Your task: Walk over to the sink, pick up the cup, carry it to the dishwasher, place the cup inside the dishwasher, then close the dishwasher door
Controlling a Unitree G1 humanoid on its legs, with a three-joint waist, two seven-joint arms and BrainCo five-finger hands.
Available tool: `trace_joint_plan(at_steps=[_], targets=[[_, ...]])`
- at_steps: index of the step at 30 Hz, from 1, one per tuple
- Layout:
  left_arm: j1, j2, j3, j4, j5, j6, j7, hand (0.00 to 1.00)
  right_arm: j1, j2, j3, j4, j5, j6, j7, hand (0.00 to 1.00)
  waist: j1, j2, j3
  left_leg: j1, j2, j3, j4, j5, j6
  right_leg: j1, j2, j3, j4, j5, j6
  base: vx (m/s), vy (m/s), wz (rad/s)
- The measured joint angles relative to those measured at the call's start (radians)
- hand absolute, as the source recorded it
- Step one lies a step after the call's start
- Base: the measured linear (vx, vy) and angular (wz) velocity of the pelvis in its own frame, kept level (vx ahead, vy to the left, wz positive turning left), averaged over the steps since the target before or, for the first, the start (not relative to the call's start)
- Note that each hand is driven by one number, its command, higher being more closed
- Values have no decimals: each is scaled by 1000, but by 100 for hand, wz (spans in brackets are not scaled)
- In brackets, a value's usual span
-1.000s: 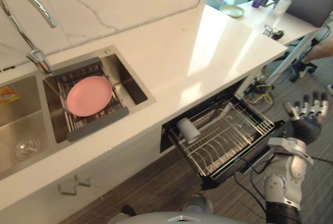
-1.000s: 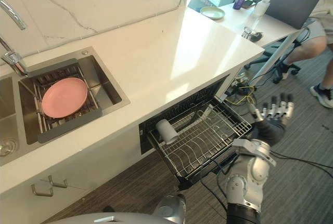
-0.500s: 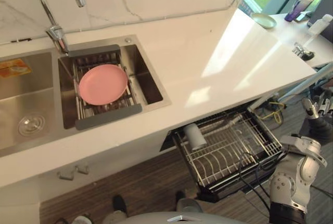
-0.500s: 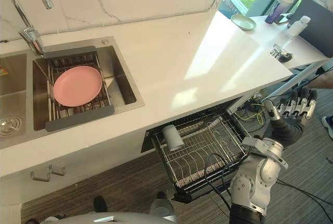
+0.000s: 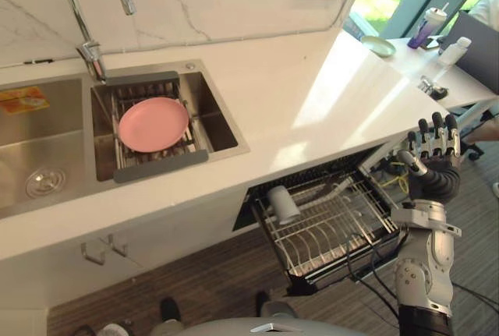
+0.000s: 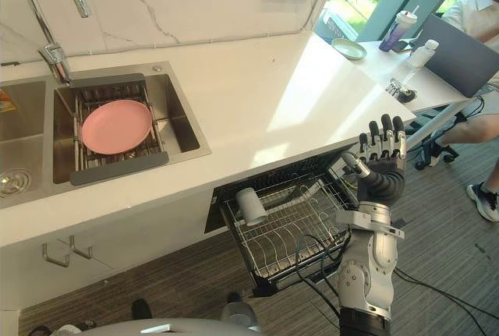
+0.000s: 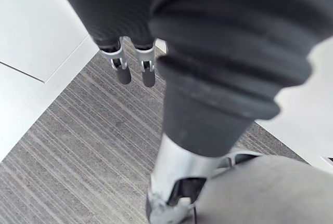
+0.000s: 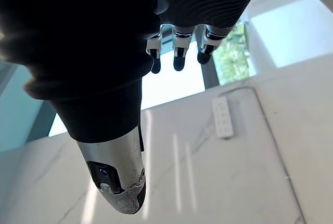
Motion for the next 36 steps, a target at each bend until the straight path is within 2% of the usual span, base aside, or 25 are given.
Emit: trace_joint_plan(at_steps=[3,8,9,11,13,16,17,19,22,23,24,25,26,27,28,29,30,31,32,34,35,36], targets=[[19,-1,37,0,-44,-2,8,0,0,0,13,10,0,0,-5,0,0,1,-1,0,4,10,1,7,-1,4,1,-1,-5,15,15,0,0,-1],[66,-28,159,22,-232,6,68,0,16,4,37,43,1,0,-37,0,1,20,1,-16,22,13,8,1,-4,13,13,-27,-30,37,20,-21,0,7],[75,-41,197,40,-288,2,89,0,17,4,37,43,0,1,-54,0,0,31,9,-17,35,36,23,-4,-4,25,15,-40,-36,37,19,-40,-2,29],[90,-67,274,51,-378,-3,133,0,23,4,32,39,-7,9,-83,0,-2,55,25,-54,77,91,138,-57,-2,44,15,-66,-37,38,16,-40,-13,26],[99,-96,312,56,-433,1,160,0,21,1,28,38,-29,17,-111,0,1,83,35,-70,105,130,180,-76,-3,54,16,-92,-34,33,15,-65,-14,26],[104,-122,341,61,-471,4,179,0,24,4,25,38,-51,22,-157,0,3,104,35,-60,106,214,183,-74,6,35,-23,-142,-31,19,15,1,59,29],[115,-133,349,61,-471,5,174,0,25,7,25,38,-66,30,-173,0,4,111,35,-41,95,226,193,-101,3,38,-32,-153,-19,13,24,73,75,22],[118,-134,349,61,-471,3,173,0,27,6,27,38,-77,34,-202,0,6,102,35,-31,65,227,171,-101,4,33,-59,-164,8,0,32,57,91,20],[115,-126,348,68,-446,-5,173,0,25,7,26,36,-80,32,-245,0,6,69,39,-33,16,225,180,-123,25,15,-127,-202,74,-37,-23,69,128,17],[105,-122,345,86,-428,-5,173,0,25,9,13,36,-80,28,-261,0,1,59,44,-37,7,223,210,-148,34,18,-149,-215,100,-58,-84,81,118,22],[102,-120,343,89,-425,-6,171,0,25,10,7,36,-80,25,-274,0,1,55,46,-38,2,217,216,-166,40,18,-158,-215,128,-68,-127,93,117,21],[92,-120,340,95,-412,-7,166,0,23,15,-1,35,-80,13,-294,0,-1,49,52,-37,-5,204,218,-189,47,-24,-177,-209,241,-36,-200,59,133,20],[93,-117,339,95,-397,-8,163,0,27,22,-1,35,-80,6,-305,0,-7,50,55,-23,-6,197,205,-196,53,-94,-184,-168,379,53,-237,58,153,19],[93,-116,339,95,-397,-8,164,0,30,27,-1,35,-80,1,-311,0,-9,53,57,-2,-6,189,195,-198,55,-127,-184,-144,441,99,-236,103,189,19],[85,-115,340,91,-400,-7,165,0,35,40,-3,35,-80,-6,-311,0,-10,57,79,28,-3,175,184,-206,61,-169,-172,-111,522,81,-179,166,131,15],[84,-107,341,89,-403,-5,171,0,35,49,-6,35,-80,-7,-310,0,-10,39,89,53,2,166,167,-209,63,-183,-132,-106,531,0,-115,179,94,16],[85,-103,340,89,-403,-5,171,0,35,49,-7,33,-80,-7,-310,0,-9,35,90,62,3,161,158,-209,63,-185,-105,-107,511,-24,-103,176,49,25],[82,-99,340,89,-403,-6,165,0,38,48,-13,21,-80,-12,-310,0,-14,28,86,73,3,155,146,-209,62,-179,-51,-110,432,-40,-78,165,39,34],[82,-92,340,89,-391,-6,152,0,44,49,-12,-13,-80,-16,-312,0,-23,21,85,70,-7,147,146,-206,58,-165,-14,-129,341,-7,-86,154,32,36],[85,-91,341,89,-376,-6,141,0,49,44,-13,-52,-80,-25,-311,0,-26,2,73,73,-44,140,151,-217,61,-151,3,-164,243,78,-95,198,-13,18],[82,-99,341,86,-369,-9,142,0,41,41,-13,-51,-79,-27,-310,0,-16,5,65,73,-42,142,163,-219,61,-133,7,-152,196,76,-87,316,-17,-12],[74,-98,341,79,-369,-10,139,0,36,44,-13,-50,-79,-27,-308,0,-7,22,71,48,-35,145,185,-219,61,-128,17,-153,144,85,-83,263,1,-24]])
